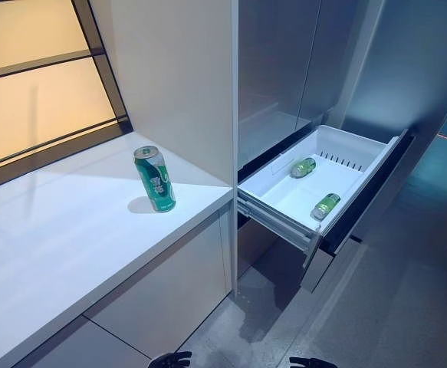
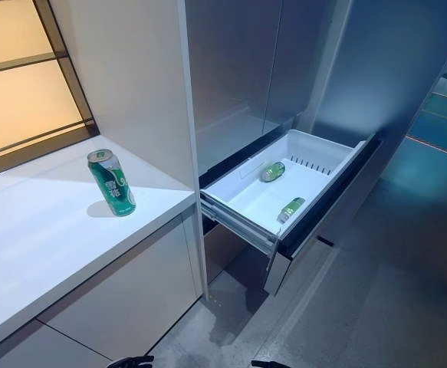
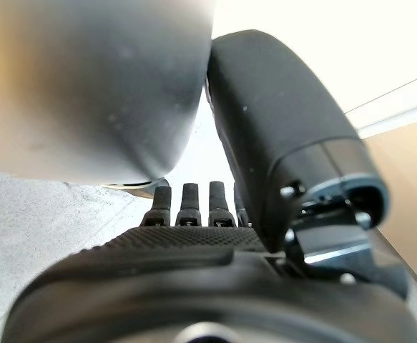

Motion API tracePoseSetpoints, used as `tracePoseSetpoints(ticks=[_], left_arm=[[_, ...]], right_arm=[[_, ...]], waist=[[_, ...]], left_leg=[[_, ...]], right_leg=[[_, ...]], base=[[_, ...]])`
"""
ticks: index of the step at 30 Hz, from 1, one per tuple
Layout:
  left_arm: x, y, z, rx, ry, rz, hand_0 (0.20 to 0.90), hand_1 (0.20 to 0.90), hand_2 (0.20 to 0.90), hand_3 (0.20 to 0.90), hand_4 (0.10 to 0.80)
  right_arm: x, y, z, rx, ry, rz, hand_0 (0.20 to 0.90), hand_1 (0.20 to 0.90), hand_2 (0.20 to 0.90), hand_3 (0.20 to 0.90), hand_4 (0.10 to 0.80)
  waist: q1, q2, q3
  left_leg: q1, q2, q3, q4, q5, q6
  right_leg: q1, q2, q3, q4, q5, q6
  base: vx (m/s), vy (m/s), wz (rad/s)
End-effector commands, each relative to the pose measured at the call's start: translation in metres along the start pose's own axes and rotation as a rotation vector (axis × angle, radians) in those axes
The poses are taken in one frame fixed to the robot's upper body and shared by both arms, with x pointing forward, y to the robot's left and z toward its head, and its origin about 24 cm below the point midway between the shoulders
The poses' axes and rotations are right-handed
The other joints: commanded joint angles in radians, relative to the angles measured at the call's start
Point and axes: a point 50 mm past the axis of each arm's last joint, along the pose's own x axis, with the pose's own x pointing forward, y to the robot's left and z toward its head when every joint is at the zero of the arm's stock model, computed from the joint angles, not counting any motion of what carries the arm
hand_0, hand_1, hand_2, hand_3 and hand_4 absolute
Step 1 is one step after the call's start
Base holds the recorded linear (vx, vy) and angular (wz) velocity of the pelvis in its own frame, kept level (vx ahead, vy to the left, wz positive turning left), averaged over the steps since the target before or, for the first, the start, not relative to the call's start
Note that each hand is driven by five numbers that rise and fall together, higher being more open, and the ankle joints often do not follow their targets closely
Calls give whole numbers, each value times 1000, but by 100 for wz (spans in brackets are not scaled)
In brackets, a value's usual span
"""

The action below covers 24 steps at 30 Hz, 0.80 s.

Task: Put drinks into fridge and close the fridge

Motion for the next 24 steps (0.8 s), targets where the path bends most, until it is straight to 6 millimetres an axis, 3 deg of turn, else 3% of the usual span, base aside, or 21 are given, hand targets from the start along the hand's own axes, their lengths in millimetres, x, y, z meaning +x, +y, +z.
tracePoseSetpoints(ticks=[1, 10, 17, 20, 24], left_arm=[[4, -9, 13, 8, -24, -59, 900, 900, 900, 900, 800], [4, -8, 12, 5, -18, -54, 900, 900, 900, 900, 800], [3, -4, 27, -172, -142, -78, 900, 900, 900, 900, 800], [1, -3, 48, -274, -267, -149, 900, 900, 900, 900, 800], [-9, -8, 94, -277, -472, -331, 900, 900, 900, 900, 800]], right_arm=[[1, 1, 11, -39, 8, 22, 900, 900, 900, 900, 800], [2, 2, 11, -42, 7, 24, 900, 900, 900, 900, 800], [1, 0, 13, -46, 10, 24, 900, 900, 900, 900, 800], [0, -3, 16, -44, 9, 22, 900, 900, 900, 900, 800], [-2, -8, 21, -48, 5, 16, 900, 900, 900, 900, 800]], waist=[[13, -21, 18], [13, -22, 16], [12, -22, 16], [14, -22, 19], [17, -16, 22]], left_leg=[[-4, -34, 62, 31, -35, 27], [-5, -33, 65, 29, -35, 26], [-4, -33, 65, 29, -34, 25], [-5, -32, 65, 30, -33, 23], [-8, -31, 64, 28, -29, 20]], right_leg=[[-29, -31, 33, 50, 5, 52], [-31, -30, 33, 50, 4, 52], [-31, -29, 36, 50, 5, 53], [-29, -30, 36, 50, 6, 52], [-33, -28, 40, 52, 9, 50]], base=[[0, 0, 0], [0, 0, 0], [0, 0, 0], [0, 0, 0], [0, 0, 0]])
